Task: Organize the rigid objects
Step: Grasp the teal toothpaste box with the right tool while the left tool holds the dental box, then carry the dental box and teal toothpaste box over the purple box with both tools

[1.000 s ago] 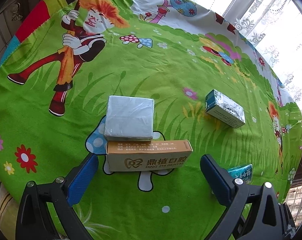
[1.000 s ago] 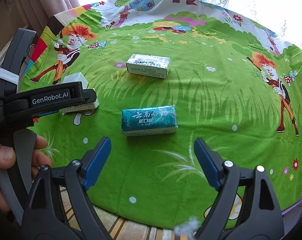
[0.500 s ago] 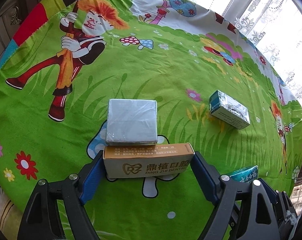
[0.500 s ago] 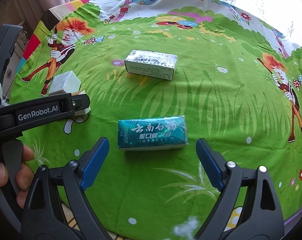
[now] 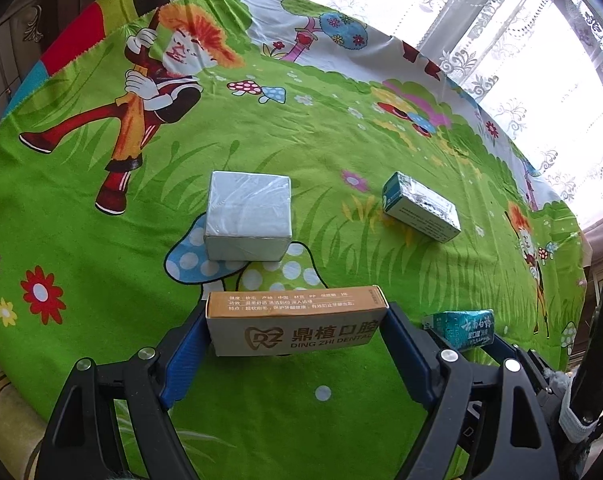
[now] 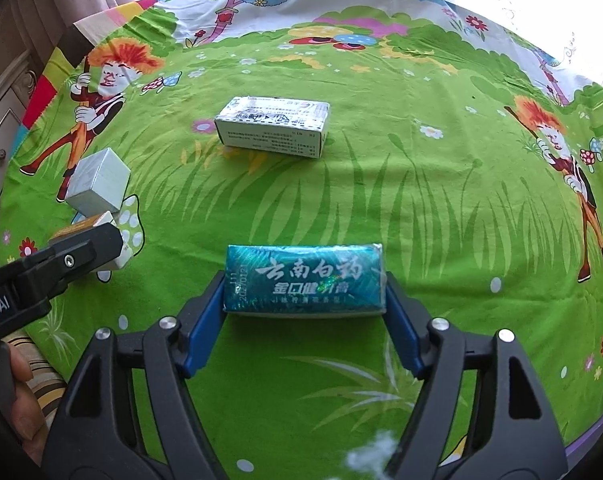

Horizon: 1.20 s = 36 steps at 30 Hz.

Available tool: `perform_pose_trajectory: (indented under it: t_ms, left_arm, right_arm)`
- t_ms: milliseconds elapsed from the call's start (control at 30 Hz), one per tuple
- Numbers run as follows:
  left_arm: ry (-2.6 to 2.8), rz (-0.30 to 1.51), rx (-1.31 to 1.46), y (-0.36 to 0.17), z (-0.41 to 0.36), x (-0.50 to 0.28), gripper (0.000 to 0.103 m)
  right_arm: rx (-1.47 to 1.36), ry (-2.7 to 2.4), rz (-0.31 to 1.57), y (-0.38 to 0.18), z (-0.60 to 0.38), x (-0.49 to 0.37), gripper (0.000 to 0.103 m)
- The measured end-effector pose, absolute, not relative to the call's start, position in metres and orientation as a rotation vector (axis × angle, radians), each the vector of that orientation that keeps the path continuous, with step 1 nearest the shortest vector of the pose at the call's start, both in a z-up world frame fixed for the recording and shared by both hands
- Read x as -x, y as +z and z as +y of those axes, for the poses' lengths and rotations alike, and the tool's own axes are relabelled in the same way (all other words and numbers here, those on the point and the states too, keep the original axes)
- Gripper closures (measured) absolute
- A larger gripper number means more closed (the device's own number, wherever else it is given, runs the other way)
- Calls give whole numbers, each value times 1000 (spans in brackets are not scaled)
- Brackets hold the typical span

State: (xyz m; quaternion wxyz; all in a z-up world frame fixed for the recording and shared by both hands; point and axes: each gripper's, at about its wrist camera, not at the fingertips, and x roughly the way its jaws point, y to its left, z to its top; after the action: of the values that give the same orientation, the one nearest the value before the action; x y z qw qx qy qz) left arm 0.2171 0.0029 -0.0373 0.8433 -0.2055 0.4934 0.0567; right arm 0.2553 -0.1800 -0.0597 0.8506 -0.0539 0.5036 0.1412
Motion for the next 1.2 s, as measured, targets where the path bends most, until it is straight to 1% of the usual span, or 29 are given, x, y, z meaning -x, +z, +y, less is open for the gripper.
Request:
perform_pose_trajectory:
  t_ms: [233, 800, 1200]
  left_arm:
    - [79, 1021, 396, -33, -10, -211, 19]
    - [33, 969, 331, -3, -34, -169, 19]
    - [-32, 973, 323, 5, -59, -138, 19]
  right_arm:
    - [75, 246, 1032, -48, -198, -242, 27]
    - [12, 209, 978, -17, -230, -192, 27]
    - [-33, 188, 958, -6, -260, -149, 27]
